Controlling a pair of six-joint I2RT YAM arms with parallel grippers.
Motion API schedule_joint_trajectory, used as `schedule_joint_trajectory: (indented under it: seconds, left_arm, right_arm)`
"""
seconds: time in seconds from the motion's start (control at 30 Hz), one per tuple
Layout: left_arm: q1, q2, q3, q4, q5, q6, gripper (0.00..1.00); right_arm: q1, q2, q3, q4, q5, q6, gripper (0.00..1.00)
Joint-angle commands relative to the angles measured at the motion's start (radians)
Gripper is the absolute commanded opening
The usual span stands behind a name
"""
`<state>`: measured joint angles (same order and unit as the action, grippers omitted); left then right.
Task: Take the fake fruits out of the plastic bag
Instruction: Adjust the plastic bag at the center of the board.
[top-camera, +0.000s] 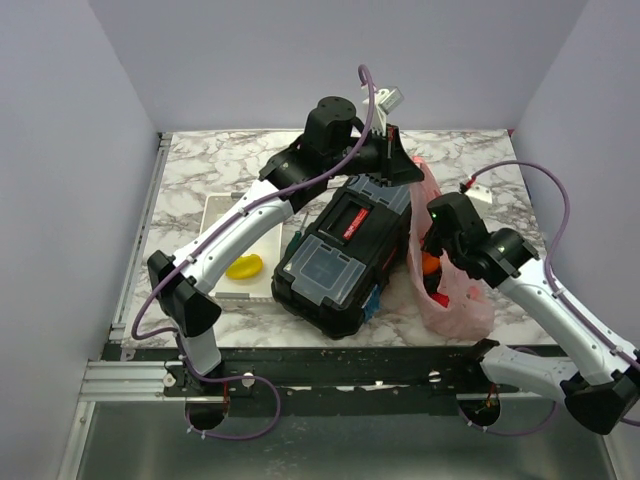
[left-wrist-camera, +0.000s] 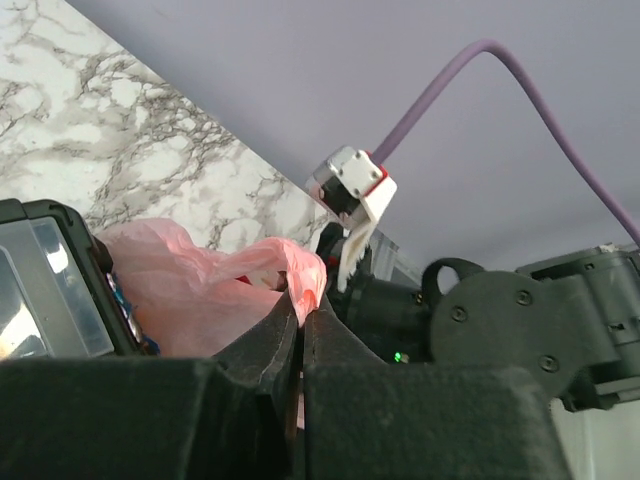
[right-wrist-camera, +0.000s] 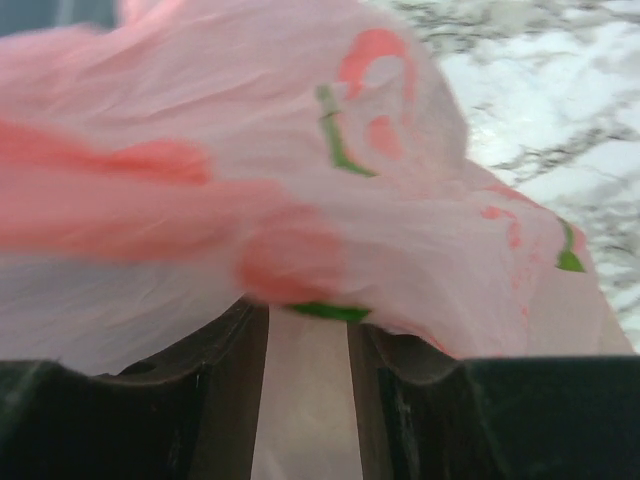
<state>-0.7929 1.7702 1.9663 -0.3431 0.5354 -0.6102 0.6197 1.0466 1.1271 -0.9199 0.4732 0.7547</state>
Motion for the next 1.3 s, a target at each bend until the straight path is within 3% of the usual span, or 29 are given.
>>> schedule_joint_trajectory:
  seconds: [0.0, 0.13, 0.2, 0.33, 0.43, 0.6, 0.83, 0.97, 1.13, 1.27]
  left_arm:
    - [0.007, -0.074, -0.037, 0.034, 0.009, 0.024, 0.00]
    - [0.023, -0.049, 0.035, -0.041, 0.007, 0.069, 0.00]
    - [0.026, -0.035, 0.056, -0.066, 0.023, 0.073, 0.00]
    - [0.026, -0.045, 0.041, -0.087, 0.023, 0.096, 0.00]
    - [0.026, -0.050, 0.039, -0.089, 0.001, 0.112, 0.00]
    - [0.026, -0.034, 0.025, -0.044, 0.051, 0.069, 0.00]
    - [0.026, 0.010, 0.039, -0.044, 0.062, 0.052, 0.00]
    - [0.026, 0.035, 0.098, -0.039, 0.064, 0.036, 0.00]
    - [0.025, 0.030, 0.070, 0.042, 0.065, -0.003, 0.00]
    - [0.028, 0.052, 0.089, 0.065, 0.012, 0.013, 0.00]
  right_arm:
    - [-0.067, 0.015, -0.027, -0.100, 0.219, 0.182, 0.42]
    - [-0.268, -0.048, -0.088, -0.018, 0.100, 0.104, 0.43]
    - [-0.347, -0.071, -0.116, 0.014, 0.061, 0.071, 0.57]
    - [-0.450, -0.052, -0.110, 0.021, -0.011, 0.014, 0.59]
    - [-0.465, -0.028, -0.094, 0.054, -0.098, -0.048, 0.61]
    - [-0.465, -0.001, -0.029, 0.066, -0.368, -0.180, 0.68]
    - [-0.454, -0.020, -0.043, 0.073, -0.684, -0.220, 0.71]
    - [-0.433, -0.058, -0.058, 0.117, -0.694, -0.169, 0.74]
    - [-0.433, 0.033, -0.157, 0.119, -0.606, -0.087, 0.63]
    - [-0.433, 0.089, -0.187, 0.131, -0.438, 0.038, 0.65]
